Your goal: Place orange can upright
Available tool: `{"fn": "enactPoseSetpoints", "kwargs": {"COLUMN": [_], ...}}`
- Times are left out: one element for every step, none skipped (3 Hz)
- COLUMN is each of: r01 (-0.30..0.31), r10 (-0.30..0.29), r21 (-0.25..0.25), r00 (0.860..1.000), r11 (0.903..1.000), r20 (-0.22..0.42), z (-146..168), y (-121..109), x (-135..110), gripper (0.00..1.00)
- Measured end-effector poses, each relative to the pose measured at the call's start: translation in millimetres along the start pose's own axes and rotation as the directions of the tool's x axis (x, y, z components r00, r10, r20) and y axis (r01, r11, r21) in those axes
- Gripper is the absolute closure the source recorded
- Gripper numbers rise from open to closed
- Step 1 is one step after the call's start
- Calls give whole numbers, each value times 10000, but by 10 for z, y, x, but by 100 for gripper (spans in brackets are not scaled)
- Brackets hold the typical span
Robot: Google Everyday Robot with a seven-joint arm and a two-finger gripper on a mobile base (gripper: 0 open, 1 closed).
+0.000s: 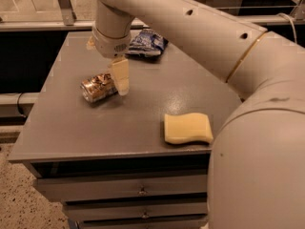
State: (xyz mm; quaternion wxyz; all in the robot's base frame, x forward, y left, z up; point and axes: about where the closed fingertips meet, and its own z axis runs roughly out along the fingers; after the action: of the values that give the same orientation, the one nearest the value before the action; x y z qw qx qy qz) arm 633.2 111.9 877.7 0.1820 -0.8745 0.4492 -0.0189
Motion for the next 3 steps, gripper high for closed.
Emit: {"fn": "enactPoseSetpoints", "kwargs": {"r01": [230,494,585], "r10": [-256,-593,-758], "r21": [-420,-824,-1092], "r00": [9977,9906,9839], "r11": [9989,9954,9923], "r20": [-630,-1229,-1618], "z": [139,234,273], "y": [44,105,107], "x": [77,130,149], "gripper": [0,0,0]}}
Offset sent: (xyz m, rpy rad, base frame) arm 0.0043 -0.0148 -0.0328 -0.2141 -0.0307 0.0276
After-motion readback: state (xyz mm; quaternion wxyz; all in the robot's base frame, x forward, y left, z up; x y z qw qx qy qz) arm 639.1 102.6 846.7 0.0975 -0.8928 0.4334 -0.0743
